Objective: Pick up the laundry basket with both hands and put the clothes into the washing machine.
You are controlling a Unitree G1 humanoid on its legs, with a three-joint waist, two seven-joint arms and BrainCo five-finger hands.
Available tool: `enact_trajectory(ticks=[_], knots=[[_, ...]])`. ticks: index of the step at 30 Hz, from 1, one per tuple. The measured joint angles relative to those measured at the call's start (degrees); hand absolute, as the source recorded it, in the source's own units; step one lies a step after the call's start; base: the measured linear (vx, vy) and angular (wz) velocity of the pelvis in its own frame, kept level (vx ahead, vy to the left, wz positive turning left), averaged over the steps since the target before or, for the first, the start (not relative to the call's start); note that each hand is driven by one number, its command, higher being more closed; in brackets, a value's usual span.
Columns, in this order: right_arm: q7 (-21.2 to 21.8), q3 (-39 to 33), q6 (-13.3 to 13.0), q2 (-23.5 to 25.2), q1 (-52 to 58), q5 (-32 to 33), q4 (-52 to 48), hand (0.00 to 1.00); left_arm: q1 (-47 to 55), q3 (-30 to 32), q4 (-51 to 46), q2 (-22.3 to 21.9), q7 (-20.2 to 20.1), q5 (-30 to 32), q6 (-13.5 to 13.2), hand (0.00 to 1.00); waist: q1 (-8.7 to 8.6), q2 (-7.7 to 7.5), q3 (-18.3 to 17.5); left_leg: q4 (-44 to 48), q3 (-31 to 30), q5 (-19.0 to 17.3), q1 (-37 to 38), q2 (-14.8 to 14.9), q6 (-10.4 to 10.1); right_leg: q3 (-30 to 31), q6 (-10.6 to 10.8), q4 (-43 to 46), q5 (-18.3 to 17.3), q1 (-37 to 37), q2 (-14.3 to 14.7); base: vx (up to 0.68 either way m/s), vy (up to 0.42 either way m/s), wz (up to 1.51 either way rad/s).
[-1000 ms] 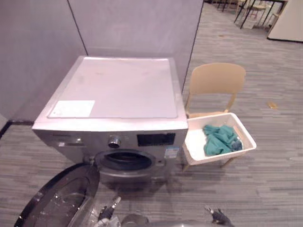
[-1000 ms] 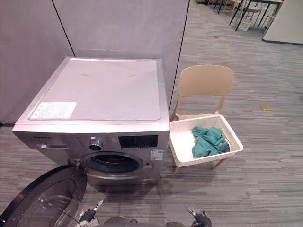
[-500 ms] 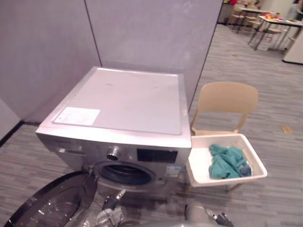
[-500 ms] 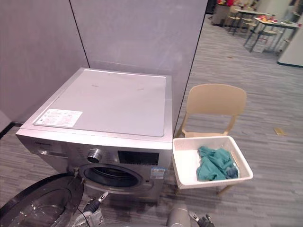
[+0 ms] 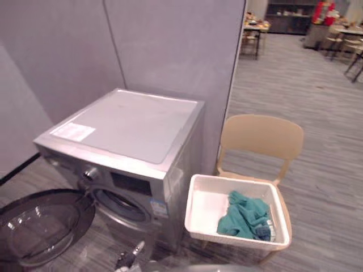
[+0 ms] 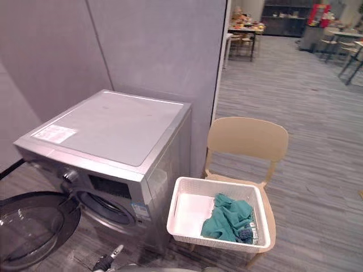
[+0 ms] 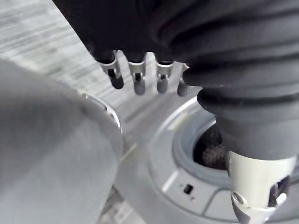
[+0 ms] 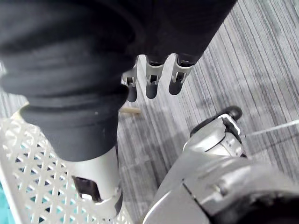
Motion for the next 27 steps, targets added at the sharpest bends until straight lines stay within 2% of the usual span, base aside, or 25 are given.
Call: enact_trajectory(ticks=[1, 2, 3, 4, 5, 6, 7, 9, 10, 12, 15, 17, 18, 20, 22, 23, 24, 25, 27], knots=[[0.0, -1.46, 0.01, -0.01, 0.06, 0.06, 0.24, 0.0, 0.33, -0.05, 0.22, 0.08, -0.02, 0.21, -0.02, 0.0, 0.03, 0.0, 0.02, 4.6, -0.63, -2.74, 0.84, -2.55, -2.68, -0.65, -0.55, -0.63, 0.36, 0.09, -0.21, -0.16, -0.031, 0.3], [0.02, -2.41, -0.01, 0.17, -0.3, 0.16, 0.11, 0.0, 0.72, -0.37, 0.4, 0.11, -0.15, 0.46, 0.02, 0.0, -0.24, 0.16, 0.1, 5.75, -0.77, -4.68, 2.5, -4.81, -4.49, -1.11, -0.48, -1.82, 1.16, 0.36, -0.29, -0.16, 0.057, 0.36], [0.11, -2.78, 0.0, 0.61, -0.2, 0.94, 0.1, 0.0, 0.83, -0.43, 0.85, 0.2, -0.28, 0.88, 0.07, 0.0, -0.87, 0.29, 0.13, 4.19, -0.76, -7.7, 4.64, -7.35, -5.26, -1.9, -0.19, -3.74, 2.52, 0.3, -0.23, -0.12, 0.09, 0.37], [0.2, -3.76, 0.02, 1.18, -0.14, 1.21, 0.05, 0.0, 0.89, -0.45, 0.88, 0.21, -0.28, 0.91, 0.08, 0.0, -1.29, 0.17, 0.16, 1.35, -1.05, -9.34, 5.67, -8.39, -5.37, -2.3, -0.06, -4.68, 3.17, 0.07, -0.22, -0.19, 0.163, 0.36], [0.28, -4.83, 0.09, 2.11, -0.37, 1.49, -0.09, 0.0, 1.11, -0.63, 0.81, 0.24, -0.32, 0.89, 0.12, 0.0, -1.35, 0.21, 0.25, -7.6, -2.17, -10.9, 7.49, -10.4, -5.91, -2.08, 0.51, -5.81, 4.14, -1.06, -0.44, -0.14, 0.112, 0.25], [0.37, -4.93, 0.23, 3.04, -0.32, 1.56, -0.07, 0.0, 1.32, -1.11, 0.79, 0.71, -0.3, 0.96, 0.11, 0.0, -1.55, 0.13, -0.67, -16.12, -2.61, -11.48, 9.85, -11.97, -4.74, -1.78, 0.86, -7.1, 5.11, -1.71, -0.29, -0.19, 0.116, 0.31], [0.42, -5.66, 0.3, 4.72, -0.29, 1.71, -0.11, 0.0, 1.04, -2.46, 0.76, 2.37, -0.29, 0.93, 0.06, 0.0, -1.72, -2.38, -0.2, -25.38, -2.54, -7.82, 12.13, -14.9, -2.64, -0.64, 0.71, -10.44, 7.59, -1.8, -1.33, -0.09, 0.034, 0.29], [0.33, -5.89, 0.3, 5.13, -0.12, 1.69, -0.1, 0.0, 1.06, -3.24, 0.8, 3.02, -0.31, 0.9, 0.1, 0.0, -1.53, -3.23, -0.51, -29.01, -2.93, -5.74, 12.5, -16.35, -2.3, -0.03, 0.96, -13.3, 9.93, -1.7, -1.89, -0.09, 0.054, 0.14], [0.37, -4.47, 0.2, 5.11, -0.24, 1.74, -0.16, 0.0, 1.13, -4.81, 0.97, 3.57, -0.29, 1.01, 0.09, 0.0, -1.44, -3.32, -0.65, -31.26, -2.79, -4.22, 12.9, -17.38, -1.76, 0.31, 1.89, -15.23, 11.64, -1.46, -2.52, -0.07, 0.074, -0.05], [0.42, -2.99, 0.04, 4.52, -0.24, 2.06, -0.41, 0.0, 1.06, -5.75, 1.44, 3.72, -0.28, 1.1, 0.01, 0.0, -1.49, -3.23, -0.74, -33.14, -2.01, -3.41, 13.71, -18.05, -1.47, 1.24, 2.26, -16.08, 12.54, -1.51, -2.75, -0.05, 0.072, -0.22], [0.34, 3.0, -0.35, 3.47, -0.53, 2.16, -1.65, 0.0, 0.51, -7.31, 2.74, 4.68, -0.32, 1.51, -0.02, 0.0, -1.39, -3.64, -0.7, -34.31, 0.84, -3.22, 13.89, -18.46, -1.49, 3.49, 3.03, -14.68, 13.06, -4.08, -2.73, -0.03, 0.038, -0.42], [0.34, 3.96, -0.67, 3.56, -0.81, 2.4, -2.33, 0.0, 0.05, -8.41, 3.28, 5.25, -0.32, 2.11, 0.03, 0.0, -1.51, -4.35, -0.04, -34.28, 1.93, -3.22, 14.75, -18.3, -1.5, 3.62, 3.03, -12.75, 13.06, -4.7, -2.53, 0.0, -0.004, -0.31], [0.32, 4.45, -0.81, 3.54, -0.81, 2.67, -2.66, 0.0, -0.07, -8.39, 3.3, 5.25, -0.31, 2.39, 0.06, 0.0, -1.54, -4.18, 0.22, -34.29, 2.18, -3.22, 15.05, -18.27, -1.5, 3.59, 3.01, -12.29, 13.07, -4.76, -2.48, 0.0, -0.005, -0.25], [0.27, 5.5, -1.35, 3.4, 0.13, 3.32, -4.7, 0.0, -0.83, -8.25, 4.09, 5.26, -0.31, 2.97, 0.09, 0.0, -1.45, -4.29, 0.32, -34.48, 3.68, -3.14, 16.02, -17.84, -1.36, 3.14, 2.18, -10.11, 13.64, -5.79, -2.58, -0.02, 0.004, -0.28], [0.16, 5.64, -1.68, 3.54, -0.24, 3.31, -6.07, 0.0, -1.11, -8.18, 4.4, 4.97, -0.32, 3.02, 0.11, 0.0, -1.4, -3.46, 0.87, -35.23, 5.27, -2.48, 16.12, -17.2, -0.74, 2.55, 1.04, -8.96, 14.67, -7.21, -2.45, -0.04, -0.007, -0.28], [0.09, 5.67, -1.68, 3.62, -0.9, 3.28, -7.22, 0.0, -1.11, -8.13, 4.29, 5.08, -0.29, 3.02, 0.13, 0.0, -1.63, -3.77, 1.17, -36.08, 6.27, -1.66, 16.62, -16.9, -0.65, 0.81, -1.85, -3.01, 12.39, -9.35, -3.59, -0.05, -0.041, -0.16], [0.01, 5.17, -1.67, 3.53, -0.37, 3.26, -8.23, 0.0, -1.1, -8.21, 4.16, 5.22, -0.3, 3.03, 0.13, 0.0, -1.6, -3.97, 1.33, -36.19, 6.31, -1.44, 17.38, -16.55, -0.96, -0.16, -2.21, 3.04, 10.67, -10.69, -5.43, -0.02, -0.047, -0.12], [-0.03, 5.03, -1.69, 3.47, 0.16, 3.26, -8.44, 0.0, -0.97, -8.23, 4.15, 5.34, -0.31, 3.03, 0.13, 0.0, -1.53, -4.01, 1.31, -36.21, 6.36, -1.34, 17.84, -16.21, -1.13, 0.22, -2.1, 4.31, 10.56, -10.46, -6.04, 0.03, -0.09, -0.08], [-0.08, 4.49, -1.67, 3.49, 0.35, 3.28, -8.87, 0.0, -0.47, -8.25, 4.09, 6.06, -0.33, 3.02, 0.12, 0.0, -1.44, -4.85, 1.3, -36.25, 6.53, -0.79, 19.07, -15.13, -2.23, 5.19, -0.45, 2.0, 11.52, -7.88, -6.45, 0.06, -0.146, -0.12]])
